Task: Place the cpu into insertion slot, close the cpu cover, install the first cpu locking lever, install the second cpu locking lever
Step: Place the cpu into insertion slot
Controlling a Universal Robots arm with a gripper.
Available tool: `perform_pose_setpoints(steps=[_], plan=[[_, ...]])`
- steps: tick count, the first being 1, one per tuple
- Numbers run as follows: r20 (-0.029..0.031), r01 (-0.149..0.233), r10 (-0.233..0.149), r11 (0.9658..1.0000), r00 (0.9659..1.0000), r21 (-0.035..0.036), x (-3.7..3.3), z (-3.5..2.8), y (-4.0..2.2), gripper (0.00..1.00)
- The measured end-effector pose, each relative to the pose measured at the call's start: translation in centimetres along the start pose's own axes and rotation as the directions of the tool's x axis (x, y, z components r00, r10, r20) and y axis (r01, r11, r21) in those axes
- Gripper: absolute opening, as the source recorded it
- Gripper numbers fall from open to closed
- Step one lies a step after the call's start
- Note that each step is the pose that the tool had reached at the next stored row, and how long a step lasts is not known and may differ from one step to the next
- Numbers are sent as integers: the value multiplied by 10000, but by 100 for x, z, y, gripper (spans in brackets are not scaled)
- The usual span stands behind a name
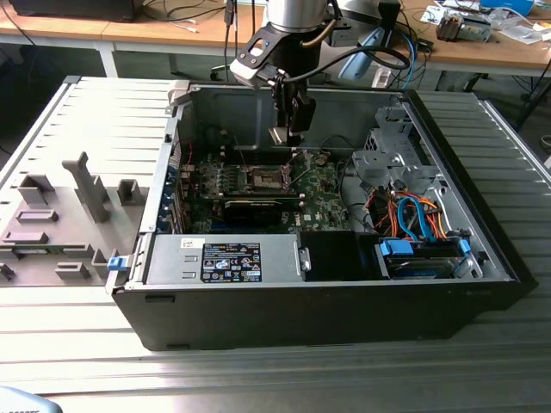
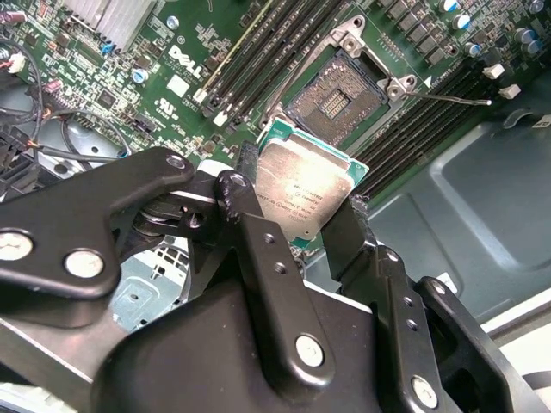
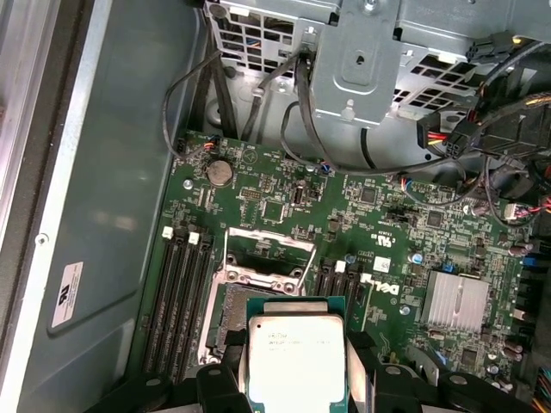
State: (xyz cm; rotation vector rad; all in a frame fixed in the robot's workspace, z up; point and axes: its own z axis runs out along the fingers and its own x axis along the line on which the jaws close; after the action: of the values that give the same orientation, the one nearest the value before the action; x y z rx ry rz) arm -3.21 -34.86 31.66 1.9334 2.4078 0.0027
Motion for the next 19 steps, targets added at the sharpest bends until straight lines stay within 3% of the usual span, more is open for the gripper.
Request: perform_pose_setpoints(steps=[19], plan=[[62,-69,69,10000,10000,16,0,0,0,55]])
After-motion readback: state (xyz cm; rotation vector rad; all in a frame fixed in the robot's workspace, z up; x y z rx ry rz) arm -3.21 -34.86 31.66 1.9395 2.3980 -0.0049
